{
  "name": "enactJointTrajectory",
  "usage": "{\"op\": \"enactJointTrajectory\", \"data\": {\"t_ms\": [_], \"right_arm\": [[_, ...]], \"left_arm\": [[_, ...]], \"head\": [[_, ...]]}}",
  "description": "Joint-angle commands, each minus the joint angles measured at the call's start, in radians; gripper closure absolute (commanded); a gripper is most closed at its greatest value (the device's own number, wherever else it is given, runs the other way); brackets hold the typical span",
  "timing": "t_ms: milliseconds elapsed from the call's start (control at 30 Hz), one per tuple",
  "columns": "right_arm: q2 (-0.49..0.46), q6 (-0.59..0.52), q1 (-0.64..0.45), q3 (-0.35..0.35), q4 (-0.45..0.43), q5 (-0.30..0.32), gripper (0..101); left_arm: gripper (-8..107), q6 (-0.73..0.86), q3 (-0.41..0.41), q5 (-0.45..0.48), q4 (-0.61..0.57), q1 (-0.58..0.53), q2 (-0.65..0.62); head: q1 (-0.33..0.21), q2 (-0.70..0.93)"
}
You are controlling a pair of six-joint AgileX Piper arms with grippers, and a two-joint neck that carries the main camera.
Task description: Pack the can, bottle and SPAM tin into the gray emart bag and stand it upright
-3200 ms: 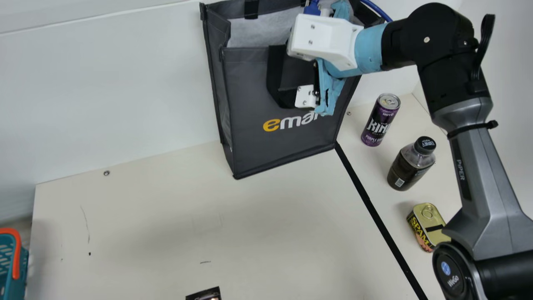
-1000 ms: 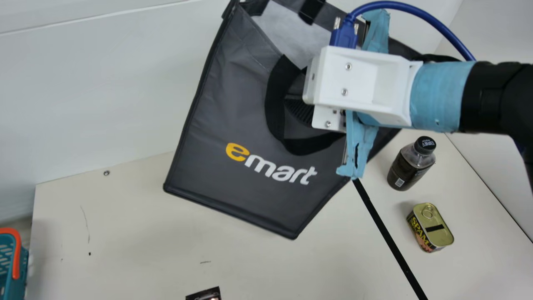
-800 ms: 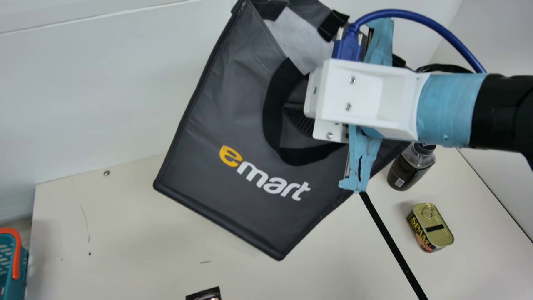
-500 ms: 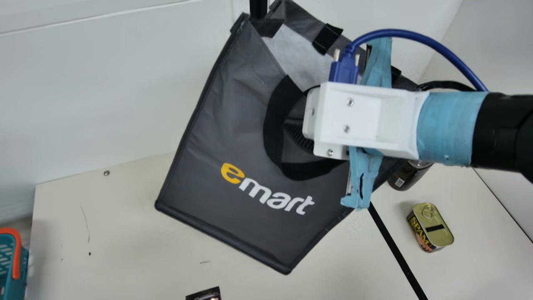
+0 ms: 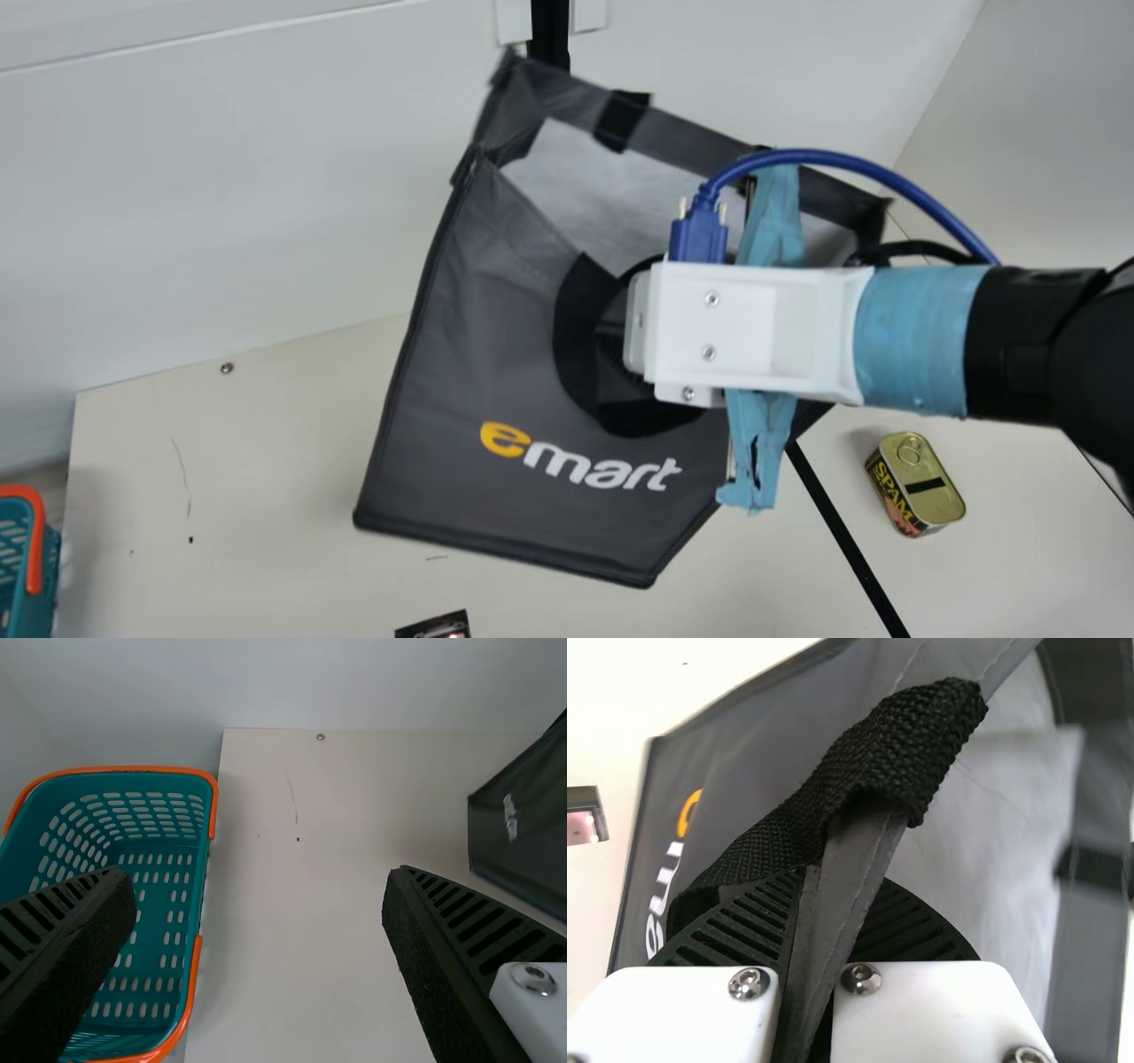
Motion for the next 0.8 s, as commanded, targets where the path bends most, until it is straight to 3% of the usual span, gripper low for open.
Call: {"op": "enactJointTrajectory", "data": {"t_ms": [0, 567, 767], "right_arm": [[-0.004, 0.007, 0.009, 0.016, -0.004, 0.003, 101], [-0.05, 0.093, 0.097, 0.117, -0.03, 0.003, 101], [-0.076, 0.15, 0.147, 0.146, -0.048, 0.003, 81]], "left_arm": [[9, 0.0, 0.0, 0.0, 0.0, 0.0, 0.0], [9, 0.0, 0.0, 0.0, 0.0, 0.0, 0.0], [9, 0.0, 0.0, 0.0, 0.0, 0.0, 0.0]], "head": [[-0.023, -0.001], [-0.023, -0.001], [-0.023, -0.001]]}}
